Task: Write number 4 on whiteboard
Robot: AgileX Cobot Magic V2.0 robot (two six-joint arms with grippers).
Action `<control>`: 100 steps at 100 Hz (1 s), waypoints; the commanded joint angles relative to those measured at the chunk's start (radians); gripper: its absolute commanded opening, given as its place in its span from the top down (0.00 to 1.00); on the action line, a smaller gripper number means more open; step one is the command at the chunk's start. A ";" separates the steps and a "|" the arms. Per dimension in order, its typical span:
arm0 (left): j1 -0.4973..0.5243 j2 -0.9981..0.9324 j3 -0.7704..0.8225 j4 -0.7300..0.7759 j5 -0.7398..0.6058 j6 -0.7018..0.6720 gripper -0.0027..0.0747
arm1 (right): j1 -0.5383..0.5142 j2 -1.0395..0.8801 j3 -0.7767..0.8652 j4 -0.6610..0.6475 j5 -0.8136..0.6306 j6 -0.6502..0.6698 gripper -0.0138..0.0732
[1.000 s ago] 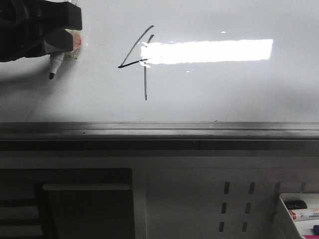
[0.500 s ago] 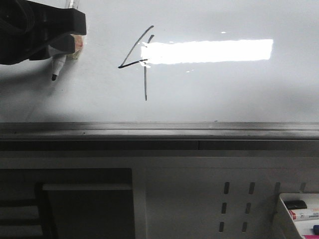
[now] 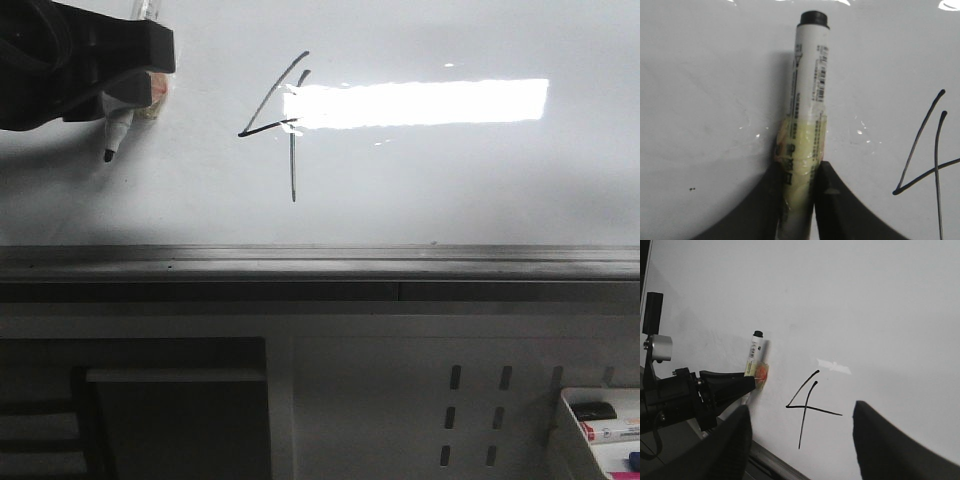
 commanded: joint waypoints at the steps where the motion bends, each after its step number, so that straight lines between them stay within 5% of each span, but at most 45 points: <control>1: 0.000 -0.015 -0.030 0.015 -0.067 -0.008 0.68 | -0.006 -0.008 -0.025 0.039 -0.020 -0.006 0.39; 27: 0.000 -0.046 -0.030 0.035 -0.057 0.001 0.37 | -0.006 -0.008 -0.025 0.038 -0.057 -0.006 0.39; 51: 0.000 -0.198 -0.028 0.048 0.049 0.171 0.37 | -0.006 -0.015 -0.025 0.009 -0.098 -0.006 0.39; 64: 0.000 -0.323 -0.028 0.046 0.228 0.352 0.38 | -0.006 -0.049 -0.025 -0.005 -0.140 -0.006 0.59; 78: 0.000 -0.458 -0.017 0.046 0.360 0.372 0.57 | -0.006 -0.122 0.019 -0.085 -0.149 -0.009 0.92; 93: 0.000 -0.622 0.049 0.046 0.364 0.372 0.99 | -0.006 -0.283 0.173 -0.090 -0.270 -0.026 0.90; 100: 0.000 -0.714 0.091 0.044 0.364 0.372 0.99 | -0.006 -0.378 0.253 -0.090 -0.303 -0.055 0.90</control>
